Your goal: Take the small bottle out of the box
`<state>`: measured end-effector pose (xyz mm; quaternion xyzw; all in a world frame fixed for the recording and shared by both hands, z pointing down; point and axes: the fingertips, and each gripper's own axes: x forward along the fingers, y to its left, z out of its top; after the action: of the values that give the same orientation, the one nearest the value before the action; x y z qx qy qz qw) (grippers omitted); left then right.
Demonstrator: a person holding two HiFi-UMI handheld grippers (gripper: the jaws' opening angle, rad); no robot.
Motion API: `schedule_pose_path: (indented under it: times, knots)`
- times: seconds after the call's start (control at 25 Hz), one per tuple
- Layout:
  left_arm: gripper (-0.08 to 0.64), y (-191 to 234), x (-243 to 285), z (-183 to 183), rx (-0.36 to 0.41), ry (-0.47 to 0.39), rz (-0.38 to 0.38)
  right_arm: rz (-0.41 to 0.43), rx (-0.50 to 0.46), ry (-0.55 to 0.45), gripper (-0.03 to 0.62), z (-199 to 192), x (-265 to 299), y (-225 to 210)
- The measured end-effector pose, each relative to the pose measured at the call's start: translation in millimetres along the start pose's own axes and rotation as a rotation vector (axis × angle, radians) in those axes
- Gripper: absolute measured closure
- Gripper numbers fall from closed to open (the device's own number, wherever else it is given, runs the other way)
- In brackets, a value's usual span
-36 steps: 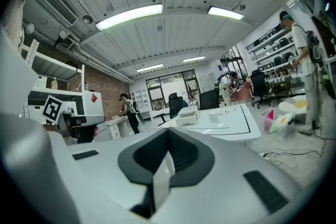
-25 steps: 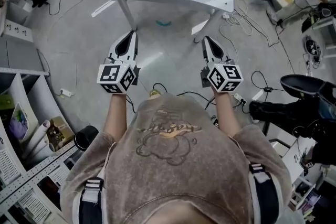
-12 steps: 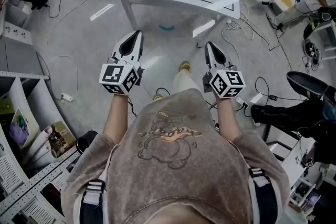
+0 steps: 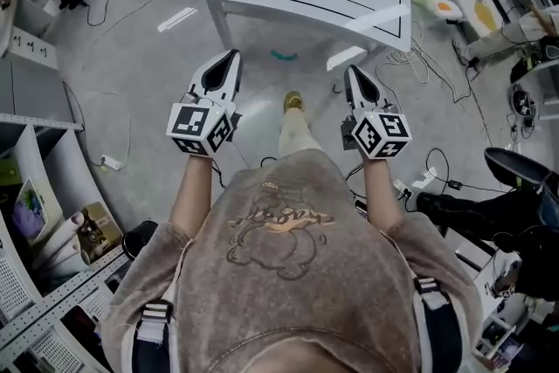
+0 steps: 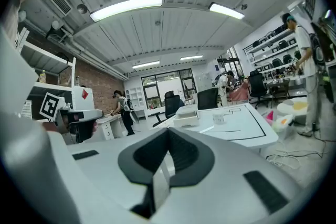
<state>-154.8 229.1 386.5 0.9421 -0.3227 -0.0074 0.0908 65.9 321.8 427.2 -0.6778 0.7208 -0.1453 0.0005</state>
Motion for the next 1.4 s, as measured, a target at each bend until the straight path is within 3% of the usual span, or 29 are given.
schedule_pose_path:
  times: [0.96,1.4]
  knots:
    - [0.552,82,214,33,-0.029,0.061,0.061,0.152,0.049,0.052,0.596,67,216,-98]
    - [0.552,108,282,41,-0.040,0.043,0.134,0.240,-0.015,0.083,0.595,95,291,-139]
